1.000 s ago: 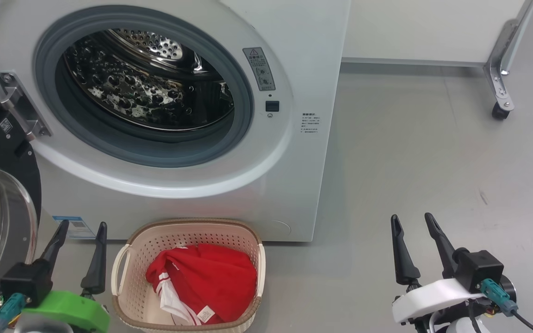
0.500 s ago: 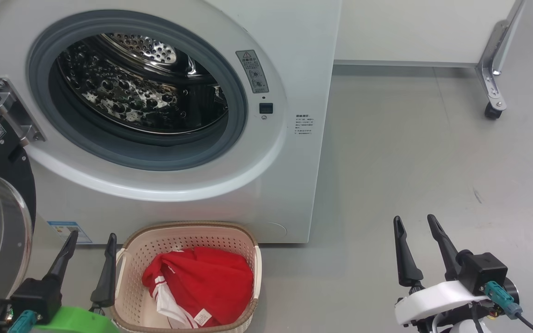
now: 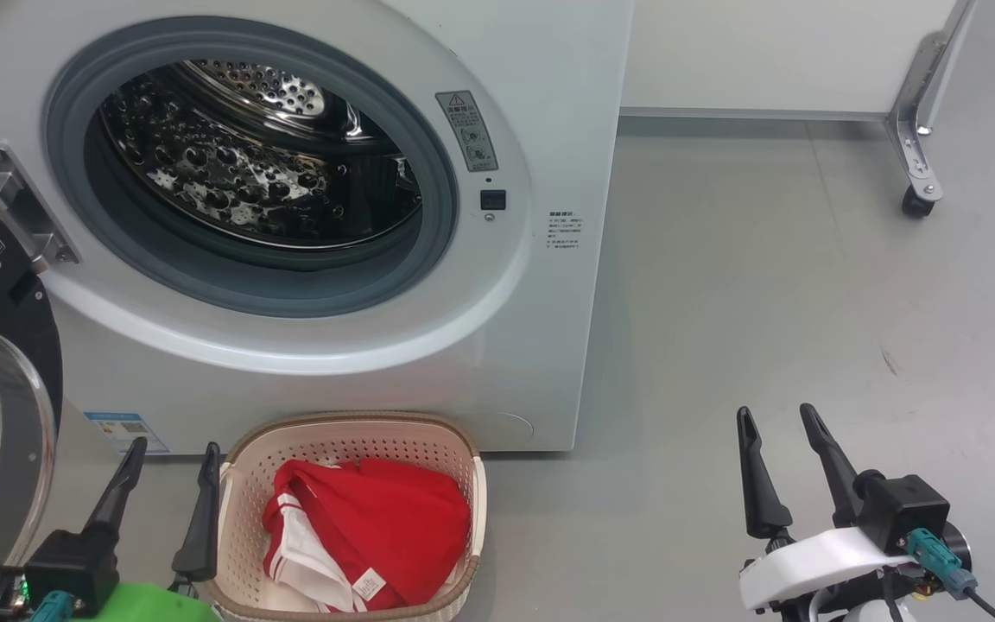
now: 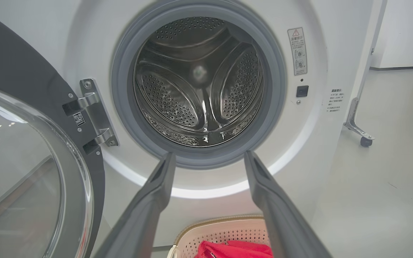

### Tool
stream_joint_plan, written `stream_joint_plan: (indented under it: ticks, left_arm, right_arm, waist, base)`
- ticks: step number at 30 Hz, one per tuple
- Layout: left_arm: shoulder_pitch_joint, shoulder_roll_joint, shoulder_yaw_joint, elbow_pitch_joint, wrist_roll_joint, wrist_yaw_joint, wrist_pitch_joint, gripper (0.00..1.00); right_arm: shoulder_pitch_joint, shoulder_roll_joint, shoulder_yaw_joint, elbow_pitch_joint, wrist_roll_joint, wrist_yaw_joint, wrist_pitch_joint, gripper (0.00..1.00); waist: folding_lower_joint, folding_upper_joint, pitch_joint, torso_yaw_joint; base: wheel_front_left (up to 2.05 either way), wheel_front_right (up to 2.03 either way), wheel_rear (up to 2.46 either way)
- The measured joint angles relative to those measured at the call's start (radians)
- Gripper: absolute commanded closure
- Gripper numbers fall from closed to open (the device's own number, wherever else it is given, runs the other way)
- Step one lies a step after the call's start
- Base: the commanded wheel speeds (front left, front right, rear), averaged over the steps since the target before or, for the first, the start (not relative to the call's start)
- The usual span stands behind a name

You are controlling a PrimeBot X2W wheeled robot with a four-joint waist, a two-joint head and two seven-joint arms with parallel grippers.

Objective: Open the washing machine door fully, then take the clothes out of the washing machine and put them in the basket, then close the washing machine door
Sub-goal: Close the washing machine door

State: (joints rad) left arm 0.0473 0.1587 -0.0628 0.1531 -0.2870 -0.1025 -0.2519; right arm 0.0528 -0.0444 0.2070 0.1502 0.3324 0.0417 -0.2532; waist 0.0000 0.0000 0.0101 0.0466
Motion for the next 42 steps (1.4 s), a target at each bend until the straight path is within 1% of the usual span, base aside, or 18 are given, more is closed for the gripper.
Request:
stream_joint_plan:
  ticks: [7,21,42]
  left_arm:
    - [0.007,-0.007,0.006,-0.009,0.008,-0.008,0.0,0.0]
    - [0.011,-0.018,0.017,-0.027,0.033,-0.01,0.0,0.0]
    - [0.016,-0.039,0.026,-0.027,0.033,-0.018,0.0,0.0]
  right_arm:
    - [0.0,0.0,0.0,-0.004,0.0,0.001,0.0,0.0]
    - [0.0,0.0,-0.001,-0.004,0.0,0.001,0.0,0.0]
    - [0.0,0.0,-0.001,0.0,0.0,0.004,0.0,0.0]
  waist:
    - [0.0,0.0,0.005,-0.004]
    - [0.0,0.0,0.013,-0.011]
    - [0.0,0.0,0.007,-0.007]
  base:
    - [0.0,0.0,0.0]
    - [0.0,0.0,0.0]
    - [-0.02,0.02,0.0]
